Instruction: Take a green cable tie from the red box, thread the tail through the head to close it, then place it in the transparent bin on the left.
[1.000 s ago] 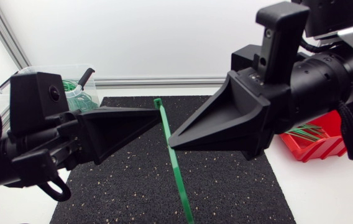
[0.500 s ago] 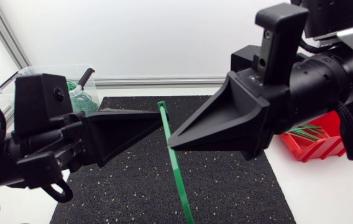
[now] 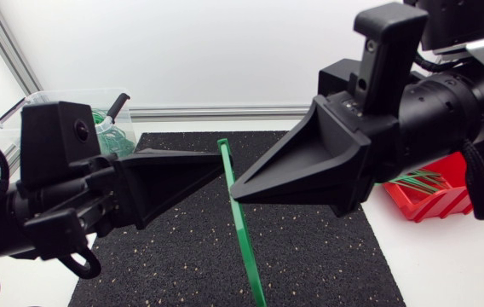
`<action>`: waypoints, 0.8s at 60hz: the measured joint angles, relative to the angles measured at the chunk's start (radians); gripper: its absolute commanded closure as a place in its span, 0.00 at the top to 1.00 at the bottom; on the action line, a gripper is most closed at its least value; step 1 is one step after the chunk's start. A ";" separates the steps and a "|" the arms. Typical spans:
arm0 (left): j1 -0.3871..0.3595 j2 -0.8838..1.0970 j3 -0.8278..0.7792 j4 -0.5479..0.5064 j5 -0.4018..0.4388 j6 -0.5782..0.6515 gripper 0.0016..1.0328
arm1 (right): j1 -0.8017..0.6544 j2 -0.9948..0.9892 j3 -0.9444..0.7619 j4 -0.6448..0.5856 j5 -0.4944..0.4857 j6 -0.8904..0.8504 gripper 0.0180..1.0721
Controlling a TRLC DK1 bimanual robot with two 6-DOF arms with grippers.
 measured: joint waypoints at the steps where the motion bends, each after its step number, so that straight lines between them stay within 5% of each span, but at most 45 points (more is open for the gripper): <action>1: -0.001 0.000 0.000 0.000 -0.002 0.001 0.04 | -0.001 0.000 0.000 0.001 0.000 0.001 0.05; 48: -0.190 -0.124 -0.052 -0.082 -0.259 0.264 0.04 | -0.001 0.044 0.051 0.005 0.019 0.040 0.06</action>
